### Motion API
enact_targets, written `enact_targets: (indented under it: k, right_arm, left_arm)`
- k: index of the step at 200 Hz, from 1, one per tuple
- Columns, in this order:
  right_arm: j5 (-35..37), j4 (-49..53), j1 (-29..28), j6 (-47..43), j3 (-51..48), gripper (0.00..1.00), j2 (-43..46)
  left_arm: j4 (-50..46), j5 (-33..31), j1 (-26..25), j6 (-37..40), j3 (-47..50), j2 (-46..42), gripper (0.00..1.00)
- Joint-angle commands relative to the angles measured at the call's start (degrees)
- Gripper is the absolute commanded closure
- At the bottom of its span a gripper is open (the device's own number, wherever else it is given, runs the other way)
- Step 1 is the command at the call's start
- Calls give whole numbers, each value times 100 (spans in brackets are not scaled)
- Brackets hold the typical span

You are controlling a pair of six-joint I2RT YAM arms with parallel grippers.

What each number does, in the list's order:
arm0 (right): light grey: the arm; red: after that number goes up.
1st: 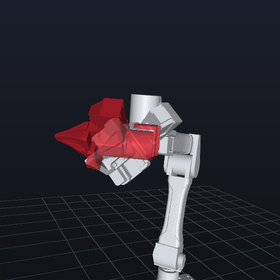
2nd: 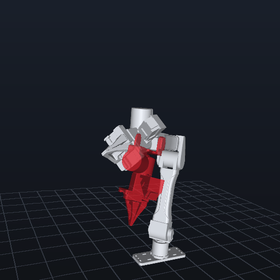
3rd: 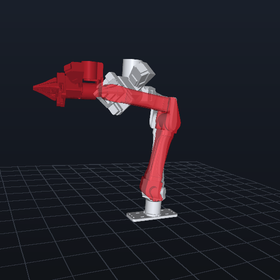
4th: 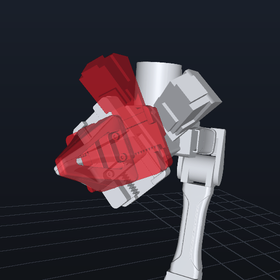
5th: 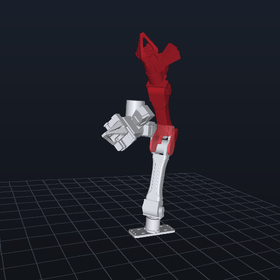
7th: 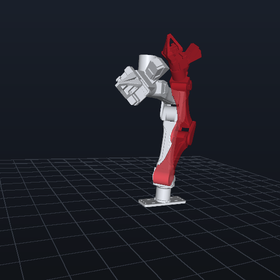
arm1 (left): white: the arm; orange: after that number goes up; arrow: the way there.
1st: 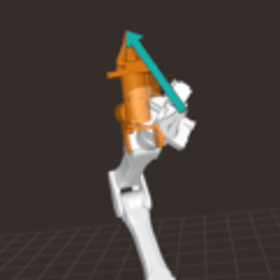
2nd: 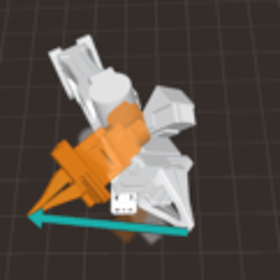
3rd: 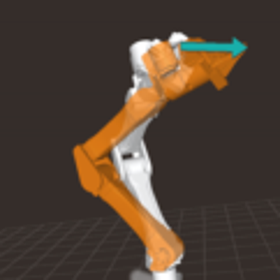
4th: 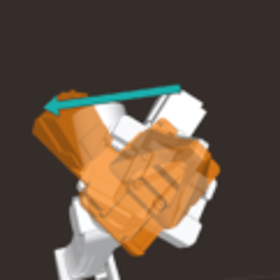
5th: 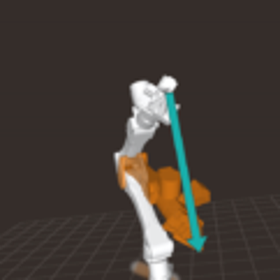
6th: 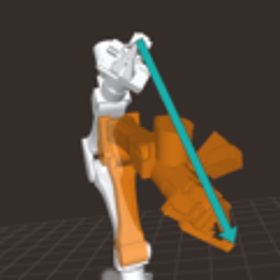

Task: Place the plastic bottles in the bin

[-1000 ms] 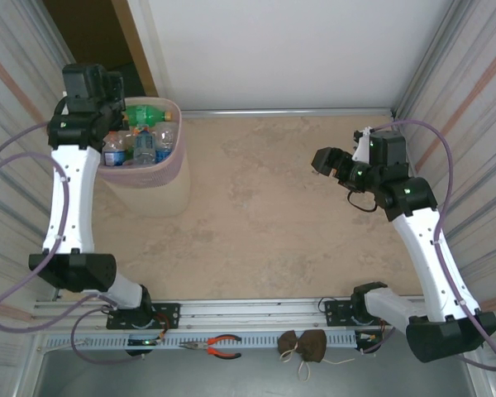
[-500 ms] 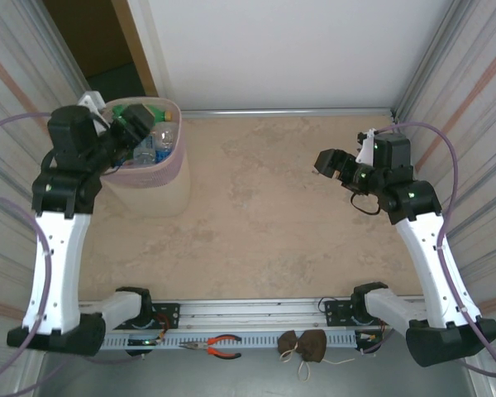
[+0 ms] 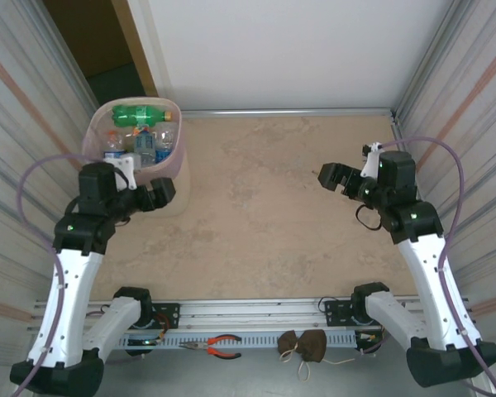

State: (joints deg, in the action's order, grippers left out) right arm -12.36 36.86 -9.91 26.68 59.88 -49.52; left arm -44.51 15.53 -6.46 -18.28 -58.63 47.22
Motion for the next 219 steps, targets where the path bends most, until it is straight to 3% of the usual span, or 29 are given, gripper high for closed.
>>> enact_targets:
  k: [1, 27, 51, 106, 126, 166, 219]
  right_arm:
    - [924, -584, 56, -561, -492, 1, 250]
    - [1825, -983, 61, -652, -1092, 1, 436]
    - [2133, -1881, 68, -1172, -1948, 1, 640]
    - [2930, -3335, 103, -1812, -3154, 1, 375]
    - [2912, -4188, 142, -1950, -3583, 1, 91]
    - [2830, -5698, 268, -2239, -4063, 1, -566]
    - [2135, -7316, 837, -2321, -4108, 0, -2080]
  left_arm:
    - [213, -203, -5, -121, 721, -325, 11]
    - [576, -639, 44, -509, 1474, -377, 10]
    - [971, -1200, 57, -609, 1904, -204, 10]
    - [2395, -2665, -31, 111, 2735, 184, 10]
    - [3005, -3036, 21, 475, 2916, 357, 9]
    - [5377, -2855, 66, 1607, 3531, 878, 7]
    - [7756, -1995, 536, 1921, 3853, 2252, 6]
